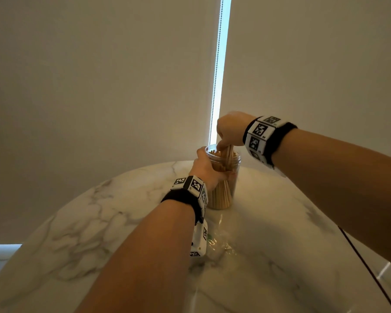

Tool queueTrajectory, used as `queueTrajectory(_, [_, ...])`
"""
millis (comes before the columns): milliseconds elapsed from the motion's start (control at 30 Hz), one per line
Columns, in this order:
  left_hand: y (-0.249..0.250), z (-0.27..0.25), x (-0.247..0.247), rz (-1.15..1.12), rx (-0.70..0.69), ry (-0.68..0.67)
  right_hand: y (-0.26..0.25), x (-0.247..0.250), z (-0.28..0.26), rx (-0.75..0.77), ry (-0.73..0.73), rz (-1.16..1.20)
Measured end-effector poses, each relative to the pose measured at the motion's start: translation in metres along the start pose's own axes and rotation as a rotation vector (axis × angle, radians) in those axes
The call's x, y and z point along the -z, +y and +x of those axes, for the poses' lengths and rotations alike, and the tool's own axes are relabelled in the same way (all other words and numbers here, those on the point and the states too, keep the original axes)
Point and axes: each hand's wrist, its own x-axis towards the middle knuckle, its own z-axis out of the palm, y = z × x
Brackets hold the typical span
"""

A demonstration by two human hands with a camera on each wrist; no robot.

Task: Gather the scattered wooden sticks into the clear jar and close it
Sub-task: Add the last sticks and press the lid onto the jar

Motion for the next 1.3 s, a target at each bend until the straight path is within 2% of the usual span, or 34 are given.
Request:
queueTrajectory(67, [-0.002,0.002,-0.001,0.015,-0.008,0.012,-0.003,-0.004,0.0,0.047,0.068,-0.01])
queueTrajectory(133, [-0.003,0.003,-0.002,0.015,-0.016,0.016,-0.005,-0.008,0.002,0.059,0.072,0.015])
queueTrajectory(267, [-0.005,0.005,-0.003,0.004,-0.009,0.017,0.007,-0.011,0.002,-0.1,0.011,0.185])
queueTrajectory(367, [-0.006,0.007,-0.002,0.002,-0.002,0.001,0.005,-0.016,0.002,-0.163,0.078,0.209])
queueTrajectory(567, [-0.006,0.007,-0.002,0.005,0.006,0.006,-0.005,-0.012,0.002,-0.149,0.019,0.203])
queueTrajectory(667, [-0.008,0.009,-0.003,-0.018,0.015,-0.007,-0.003,-0.017,0.001,-0.047,0.08,0.189])
queueTrajectory(767, [-0.01,0.01,-0.004,-0.02,0.013,-0.005,-0.003,-0.021,-0.006,0.029,0.019,0.144])
queueTrajectory(867, [-0.011,0.009,-0.004,-0.012,-0.006,0.014,-0.003,-0.019,-0.009,-0.047,-0.081,0.135])
queueTrajectory(1000, [-0.012,0.009,-0.005,-0.021,-0.007,0.012,-0.008,-0.033,-0.004,-0.1,-0.04,0.246])
queueTrajectory(1167, [-0.013,0.009,-0.006,0.035,-0.002,0.037,-0.017,-0.027,-0.002,-0.047,-0.137,0.423])
queueTrajectory(1233, [-0.014,0.009,-0.006,0.017,-0.011,0.034,-0.012,-0.022,-0.003,-0.045,-0.129,0.438])
queueTrajectory(1300, [-0.015,0.008,-0.006,-0.012,-0.021,0.026,-0.001,-0.02,-0.003,-0.086,-0.058,0.4])
